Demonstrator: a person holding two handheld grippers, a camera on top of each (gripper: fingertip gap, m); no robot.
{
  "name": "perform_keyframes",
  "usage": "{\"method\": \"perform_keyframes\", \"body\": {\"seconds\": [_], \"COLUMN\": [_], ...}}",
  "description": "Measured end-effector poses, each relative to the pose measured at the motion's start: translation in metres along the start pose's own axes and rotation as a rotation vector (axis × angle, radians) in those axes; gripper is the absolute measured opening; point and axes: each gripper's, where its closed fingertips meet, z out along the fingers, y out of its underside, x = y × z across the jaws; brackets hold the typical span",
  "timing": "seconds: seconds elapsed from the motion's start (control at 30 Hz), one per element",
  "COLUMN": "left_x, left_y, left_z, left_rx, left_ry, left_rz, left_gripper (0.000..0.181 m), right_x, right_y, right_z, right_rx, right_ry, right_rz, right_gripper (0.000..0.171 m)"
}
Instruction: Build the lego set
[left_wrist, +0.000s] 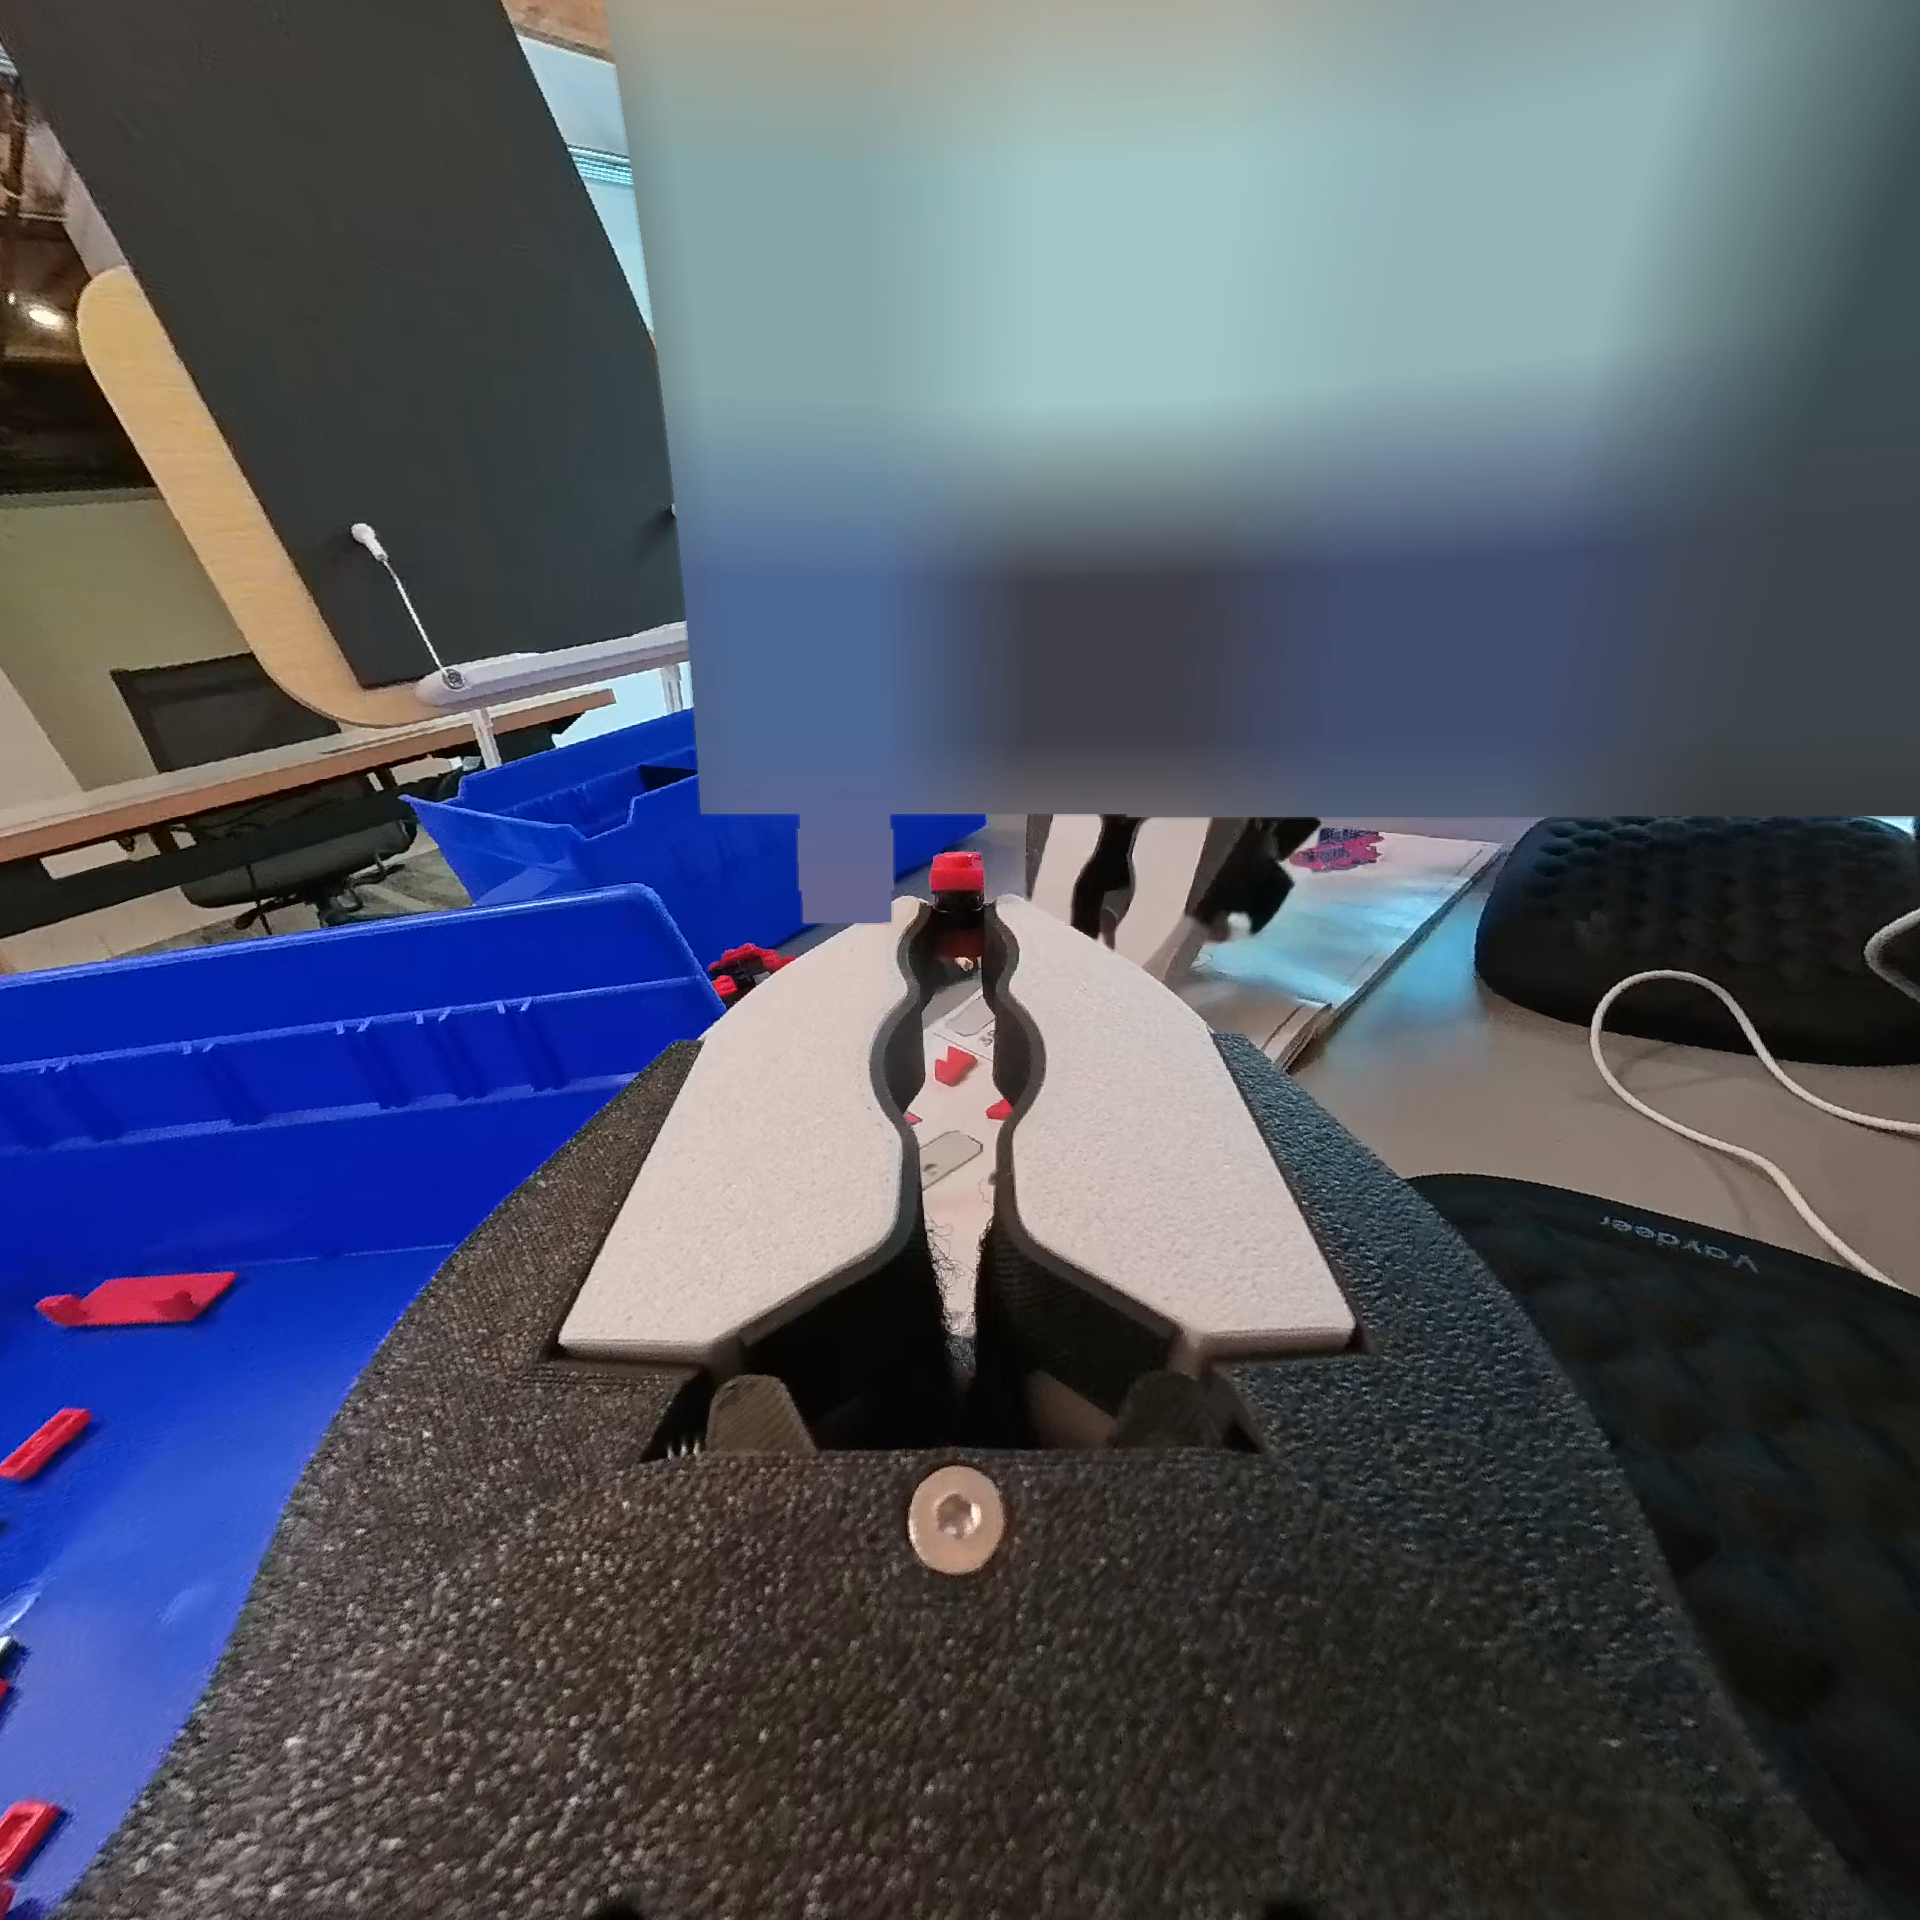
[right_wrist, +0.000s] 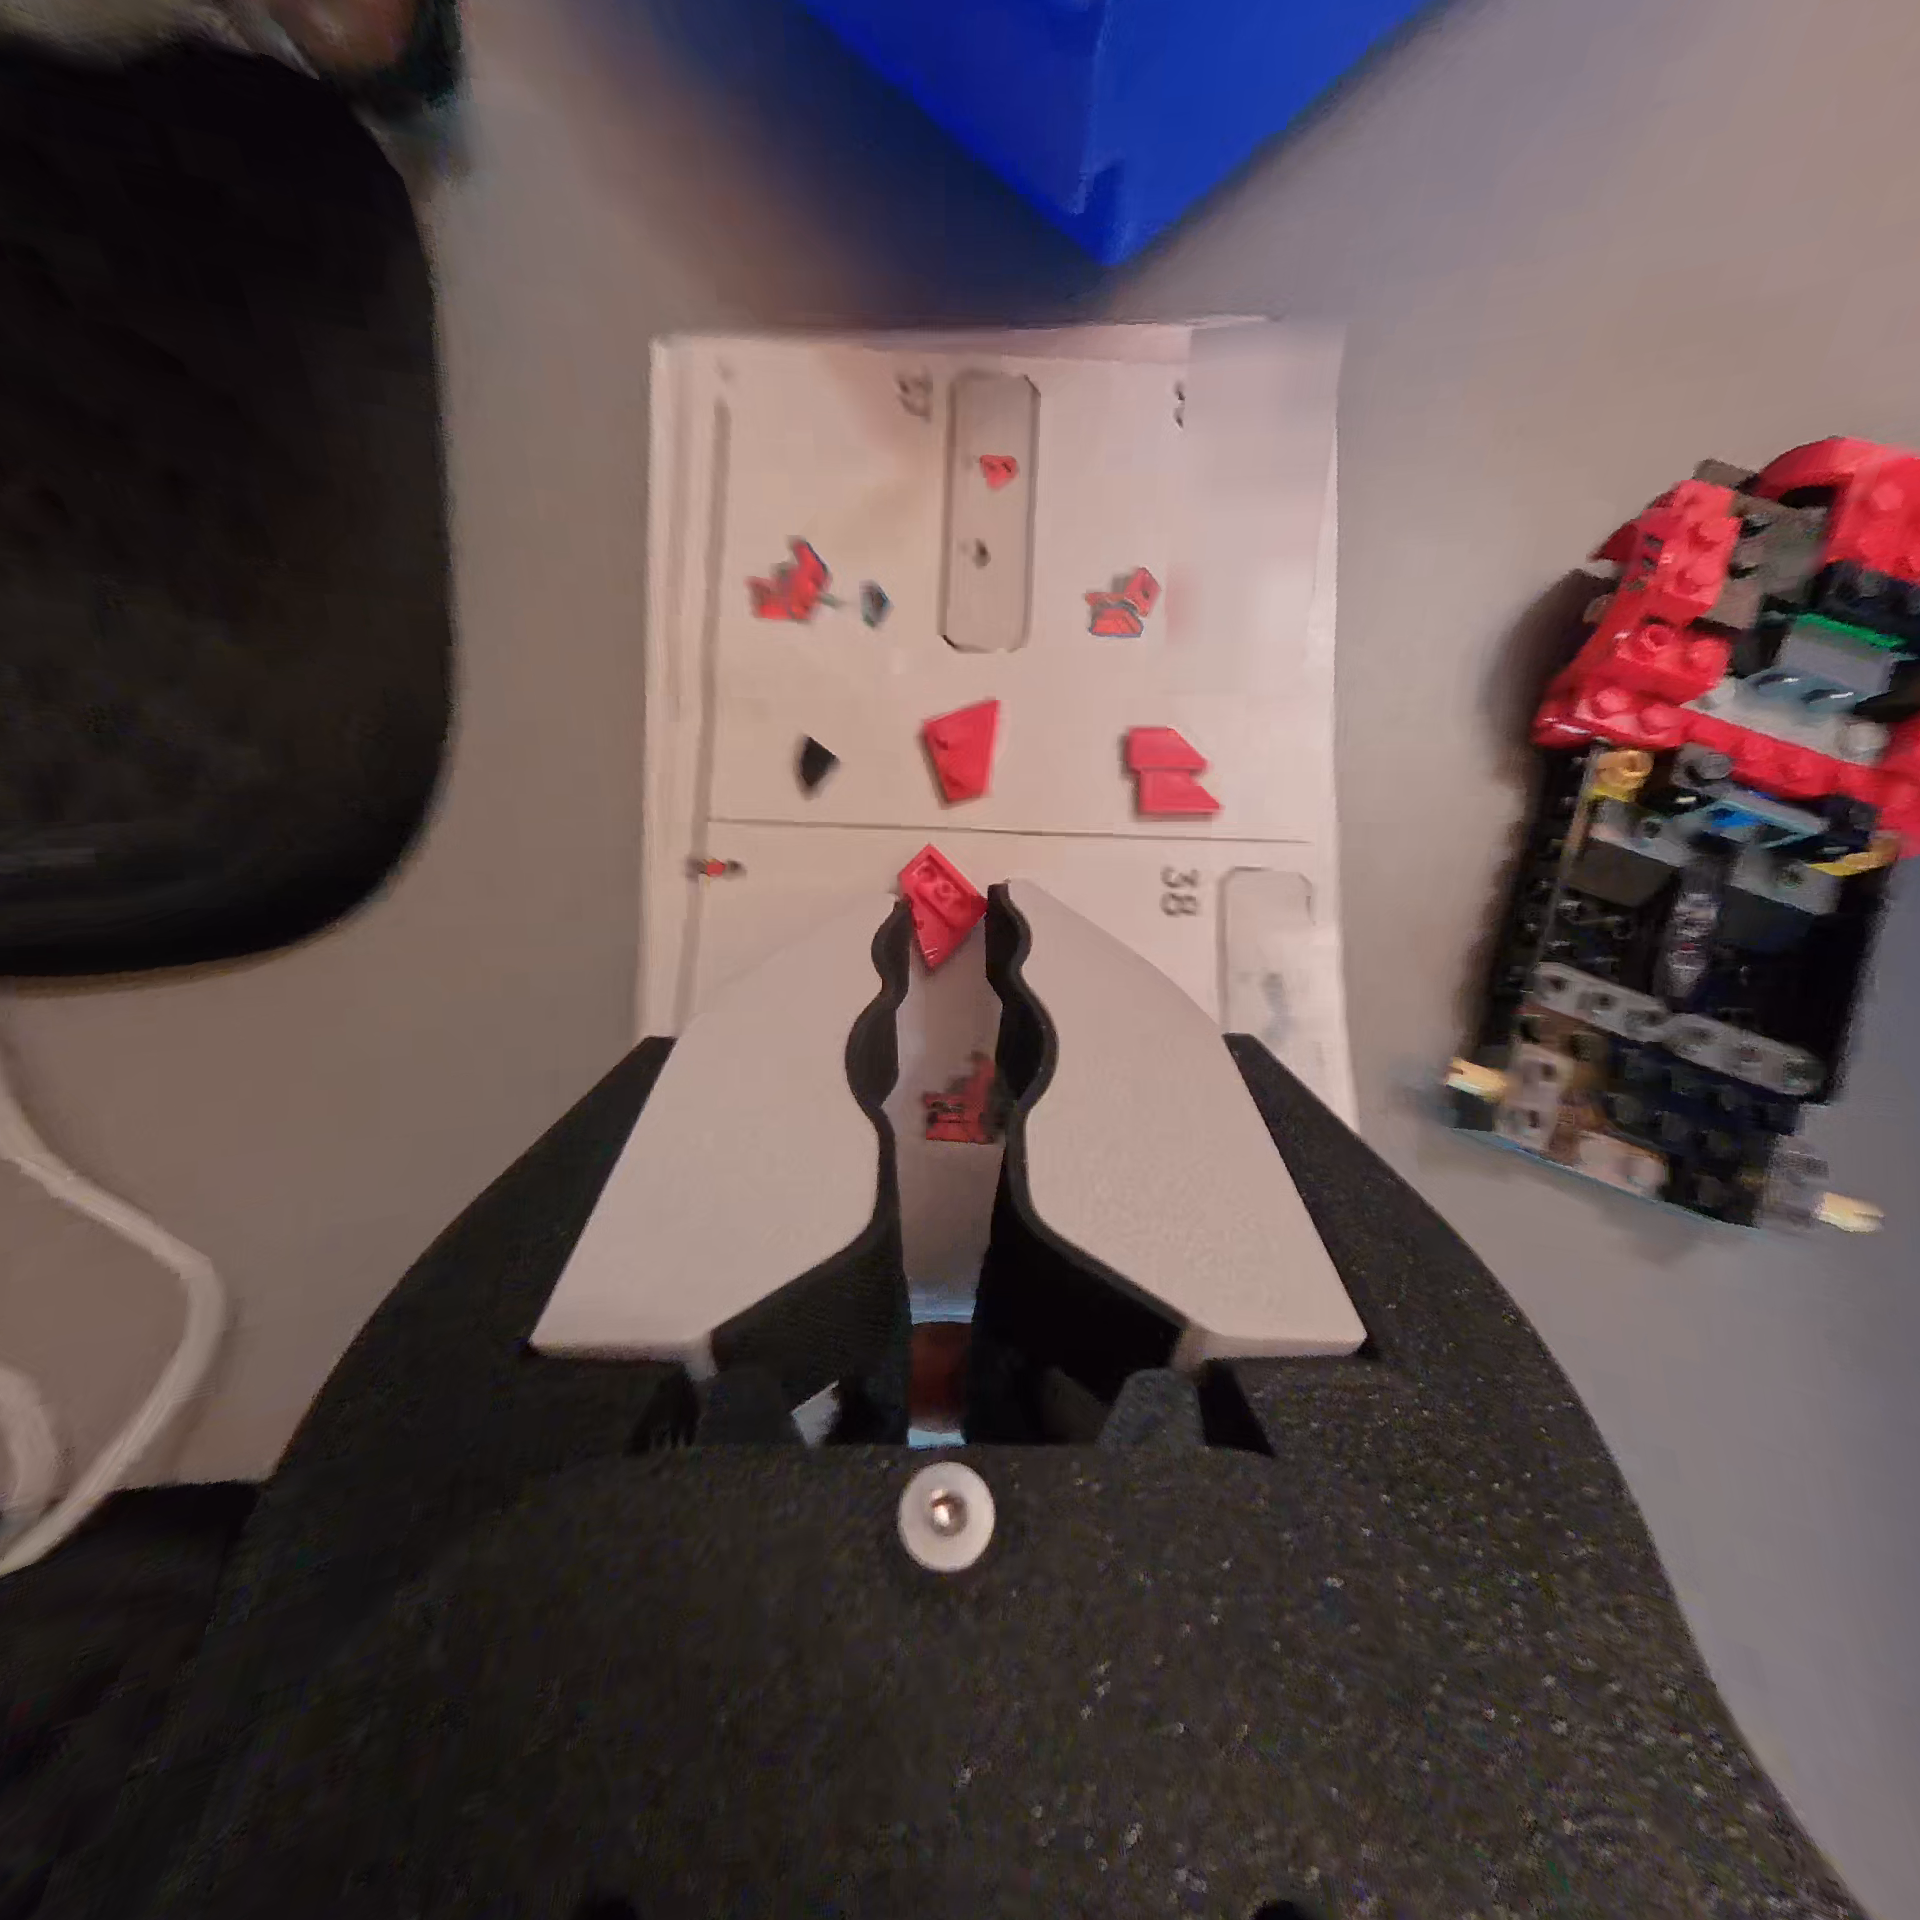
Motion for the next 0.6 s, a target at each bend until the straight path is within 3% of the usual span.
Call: {"method": "perform_keyframes", "body": {"seconds": [0.1, 0.17, 0.2, 0.27, 0.33, 0.47, 0.6], "left_x": [0.000, 0.000, 0.001, 0.002, 0.003, 0.001, -0.001], "left_y": [0.000, 0.000, -0.001, -0.001, 0.000, 0.000, -0.003], "left_z": [0.000, 0.000, 0.000, 0.001, 0.001, 0.000, -0.002], "left_rx": [0.000, 0.001, 0.004, 0.003, -0.003, 0.000, 0.014], "left_ry": [0.001, 0.002, 0.004, 0.010, 0.016, 0.004, -0.009], "left_rz": [0.001, 0.000, -0.001, 0.000, 0.005, 0.009, -0.001], "left_gripper": [0.007, 0.007, 0.007, 0.007, 0.007, 0.007, 0.007], "right_x": [-0.016, -0.016, -0.007, 0.023, 0.034, 0.014, 0.017], "right_y": [-0.009, 0.020, 0.041, 0.073, 0.079, 0.074, 0.069], "right_z": [-0.020, -0.036, -0.045, -0.069, -0.082, -0.069, -0.073], "right_rx": [0.085, -0.073, -0.194, -0.437, -0.560, -0.597, -0.425], "right_ry": [-0.190, -0.215, -0.144, 0.072, 0.185, 0.188, 0.182], "right_rz": [0.188, 0.183, 0.113, -0.078, -0.243, -0.468, -0.267], "right_gripper": [0.014, 0.014, 0.003, 0.001, 0.002, 0.001, 0.005]}}
